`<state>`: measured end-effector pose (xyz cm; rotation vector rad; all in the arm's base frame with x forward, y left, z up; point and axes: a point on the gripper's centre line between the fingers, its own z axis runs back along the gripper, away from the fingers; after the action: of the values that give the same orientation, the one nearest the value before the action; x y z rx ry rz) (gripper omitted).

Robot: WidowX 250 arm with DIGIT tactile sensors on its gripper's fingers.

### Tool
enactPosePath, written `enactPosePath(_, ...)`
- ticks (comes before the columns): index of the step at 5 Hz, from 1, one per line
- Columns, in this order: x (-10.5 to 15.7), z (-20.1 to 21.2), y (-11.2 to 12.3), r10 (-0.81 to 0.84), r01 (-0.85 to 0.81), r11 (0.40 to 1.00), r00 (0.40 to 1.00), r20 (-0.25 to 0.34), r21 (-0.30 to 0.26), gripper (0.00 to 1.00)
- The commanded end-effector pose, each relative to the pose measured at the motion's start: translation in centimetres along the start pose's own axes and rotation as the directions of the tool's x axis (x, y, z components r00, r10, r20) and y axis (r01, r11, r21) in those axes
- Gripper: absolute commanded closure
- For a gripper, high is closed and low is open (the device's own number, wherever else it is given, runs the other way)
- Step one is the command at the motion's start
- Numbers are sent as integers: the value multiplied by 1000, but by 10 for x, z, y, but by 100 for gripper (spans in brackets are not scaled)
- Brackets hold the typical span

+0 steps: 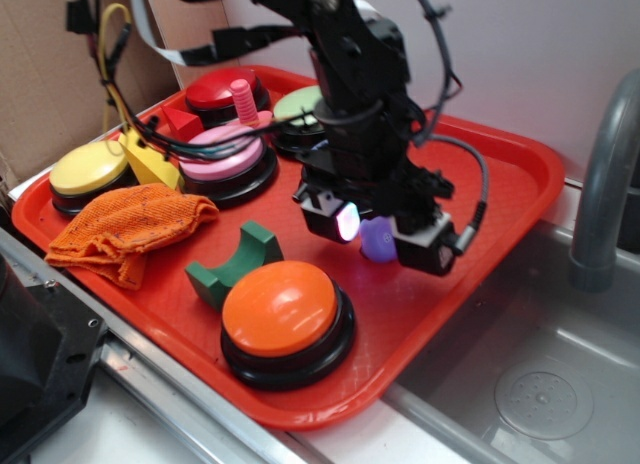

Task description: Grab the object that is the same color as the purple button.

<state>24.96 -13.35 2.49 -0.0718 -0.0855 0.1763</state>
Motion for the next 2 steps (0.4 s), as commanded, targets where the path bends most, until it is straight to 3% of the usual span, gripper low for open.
enactPosePath(1, 13, 7, -13, -15, 14, 1000, 997, 80, 10, 96)
enactPosePath(2, 11, 10, -12, 0, -2, 1000, 995, 99, 26, 100)
